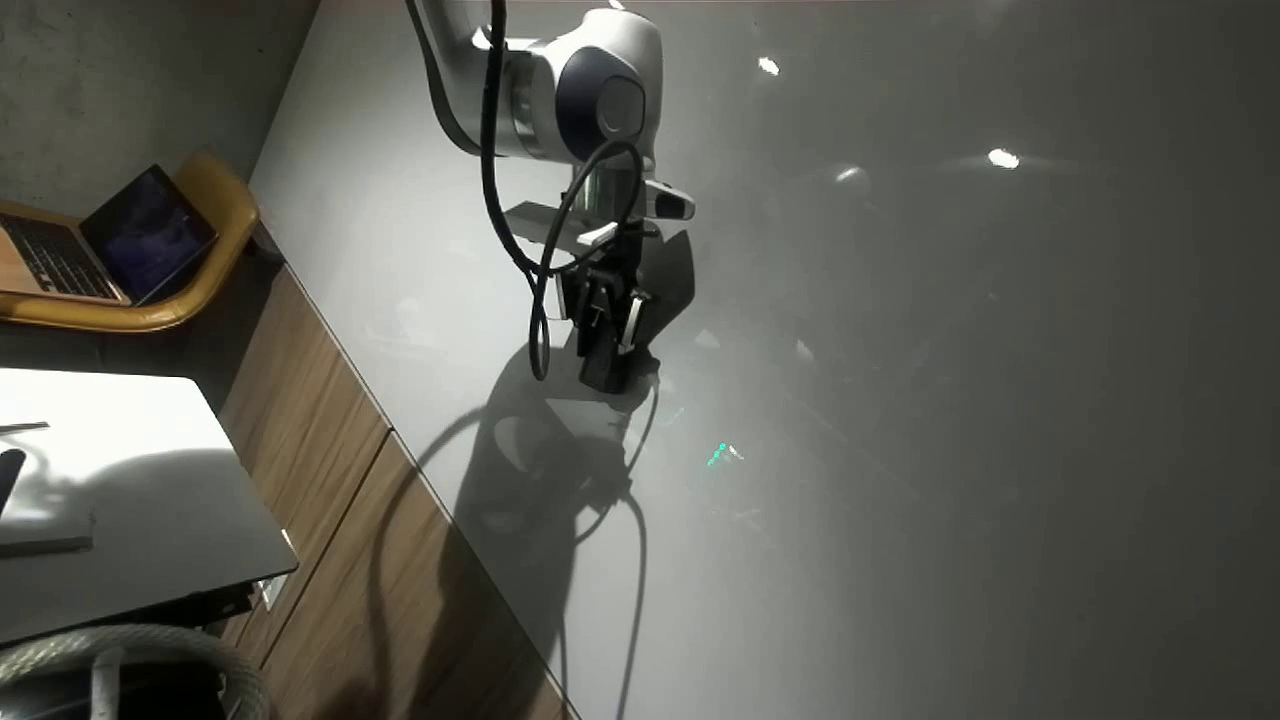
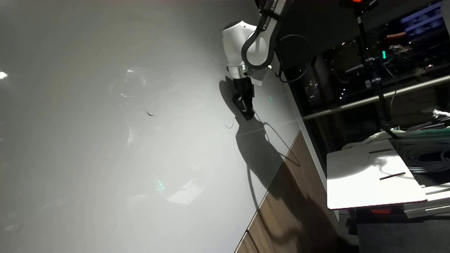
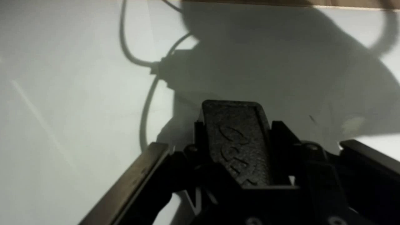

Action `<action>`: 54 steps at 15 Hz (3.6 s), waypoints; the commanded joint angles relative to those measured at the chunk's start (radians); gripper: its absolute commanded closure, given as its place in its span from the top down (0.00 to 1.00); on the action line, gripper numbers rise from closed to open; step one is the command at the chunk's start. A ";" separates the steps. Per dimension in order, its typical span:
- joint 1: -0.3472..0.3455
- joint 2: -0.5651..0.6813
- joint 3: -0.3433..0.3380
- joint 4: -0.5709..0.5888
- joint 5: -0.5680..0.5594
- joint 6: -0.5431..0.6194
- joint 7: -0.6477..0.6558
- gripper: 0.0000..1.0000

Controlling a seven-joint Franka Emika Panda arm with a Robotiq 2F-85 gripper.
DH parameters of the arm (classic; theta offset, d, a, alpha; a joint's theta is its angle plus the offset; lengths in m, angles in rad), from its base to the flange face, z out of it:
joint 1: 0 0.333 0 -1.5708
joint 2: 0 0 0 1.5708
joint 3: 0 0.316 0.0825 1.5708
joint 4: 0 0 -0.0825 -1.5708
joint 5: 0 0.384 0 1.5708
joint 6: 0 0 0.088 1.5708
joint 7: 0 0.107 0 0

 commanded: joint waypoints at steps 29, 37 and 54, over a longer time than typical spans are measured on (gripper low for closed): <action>0.470 0.280 0.244 0.648 -0.182 -0.525 0.125 0.30; 0.434 0.218 0.215 0.746 -0.181 -0.678 0.053 0.30; 0.262 -0.031 0.209 0.066 0.030 -0.443 0.091 0.30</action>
